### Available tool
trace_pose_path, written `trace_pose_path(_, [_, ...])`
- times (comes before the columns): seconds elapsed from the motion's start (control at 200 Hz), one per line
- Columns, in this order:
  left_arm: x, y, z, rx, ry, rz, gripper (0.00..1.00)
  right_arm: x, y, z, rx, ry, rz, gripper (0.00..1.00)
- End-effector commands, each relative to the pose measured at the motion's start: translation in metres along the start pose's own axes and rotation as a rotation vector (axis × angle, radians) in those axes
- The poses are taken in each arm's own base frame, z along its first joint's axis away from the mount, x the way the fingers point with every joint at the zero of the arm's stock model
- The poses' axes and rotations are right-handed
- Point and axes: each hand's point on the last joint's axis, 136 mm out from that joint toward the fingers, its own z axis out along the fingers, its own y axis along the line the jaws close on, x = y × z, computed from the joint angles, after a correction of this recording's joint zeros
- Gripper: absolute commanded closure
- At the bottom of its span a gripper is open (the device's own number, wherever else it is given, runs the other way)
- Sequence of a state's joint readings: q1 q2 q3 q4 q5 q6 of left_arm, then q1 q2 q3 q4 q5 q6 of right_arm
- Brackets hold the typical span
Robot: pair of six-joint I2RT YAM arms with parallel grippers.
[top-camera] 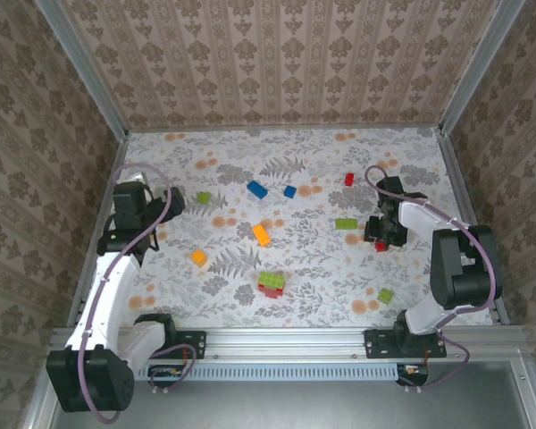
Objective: Assemble a carrot with lego
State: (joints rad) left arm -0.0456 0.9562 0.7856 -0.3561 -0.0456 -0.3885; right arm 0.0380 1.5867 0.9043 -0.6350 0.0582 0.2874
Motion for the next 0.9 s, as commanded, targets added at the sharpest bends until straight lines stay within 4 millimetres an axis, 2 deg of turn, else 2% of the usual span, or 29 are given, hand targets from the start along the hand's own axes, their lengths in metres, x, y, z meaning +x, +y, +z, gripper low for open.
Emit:
trace_pose_path(0.0, [0.000, 0.000, -0.002, -0.007, 0.000, 0.025, 0.00, 0.000, -0.002, -0.007, 0.010, 0.005, -0.005, 0.43])
trace_pose_path(0.225, [0.000, 0.000, -0.001, -0.008, 0.000, 0.026, 0.00, 0.003, -0.011, -0.014, 0.052, -0.009, -0.008, 0.43])
trace_pose_path(0.69, [-0.001, -0.002, -0.003, -0.004, -0.002, 0.030, 0.00, 0.007, -0.007, -0.002, 0.043, 0.060, -0.021, 0.46])
trace_pose_path(0.895, [-0.001, -0.002, -0.004, -0.003, -0.003, 0.030, 0.00, 0.008, -0.006, -0.001, 0.041, 0.069, -0.023, 0.56])
